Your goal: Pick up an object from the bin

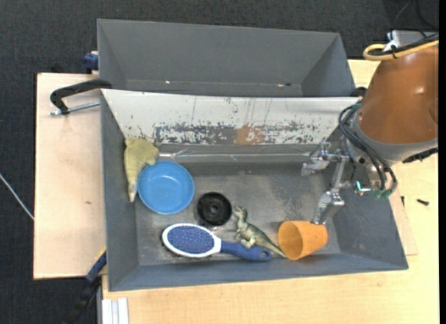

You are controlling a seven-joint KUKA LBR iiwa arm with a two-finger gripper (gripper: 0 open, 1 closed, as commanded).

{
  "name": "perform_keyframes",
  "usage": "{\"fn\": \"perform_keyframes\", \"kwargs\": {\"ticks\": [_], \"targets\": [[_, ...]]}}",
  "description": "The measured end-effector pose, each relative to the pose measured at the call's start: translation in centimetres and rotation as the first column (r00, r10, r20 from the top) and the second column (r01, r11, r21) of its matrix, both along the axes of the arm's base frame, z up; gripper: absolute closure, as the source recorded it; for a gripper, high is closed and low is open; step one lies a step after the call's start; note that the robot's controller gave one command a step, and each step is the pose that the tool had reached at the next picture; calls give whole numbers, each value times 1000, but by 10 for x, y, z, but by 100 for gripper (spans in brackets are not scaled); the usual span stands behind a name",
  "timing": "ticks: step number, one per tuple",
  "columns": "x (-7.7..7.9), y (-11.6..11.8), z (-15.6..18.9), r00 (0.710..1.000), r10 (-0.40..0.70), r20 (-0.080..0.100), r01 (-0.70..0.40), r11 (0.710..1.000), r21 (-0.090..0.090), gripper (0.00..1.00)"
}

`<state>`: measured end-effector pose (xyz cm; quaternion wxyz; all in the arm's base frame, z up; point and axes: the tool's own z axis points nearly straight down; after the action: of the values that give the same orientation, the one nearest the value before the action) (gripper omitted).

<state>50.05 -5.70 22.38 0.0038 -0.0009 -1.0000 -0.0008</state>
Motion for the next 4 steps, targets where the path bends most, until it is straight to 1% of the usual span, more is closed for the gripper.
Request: {"fn": "perform_keyframes", "kwargs": {"ticks": [1, 2, 3, 4], "targets": [[27, 119, -99, 1000, 10, 1, -10, 1000, 3, 0], [40, 168, -151, 978, 207, 11, -207, 978, -2, 0], [42, 168, -149, 978, 207, 17, -207, 978, -1, 100], [31, 185, 3, 981, 195, 23, -195, 981, 0, 100]]}}
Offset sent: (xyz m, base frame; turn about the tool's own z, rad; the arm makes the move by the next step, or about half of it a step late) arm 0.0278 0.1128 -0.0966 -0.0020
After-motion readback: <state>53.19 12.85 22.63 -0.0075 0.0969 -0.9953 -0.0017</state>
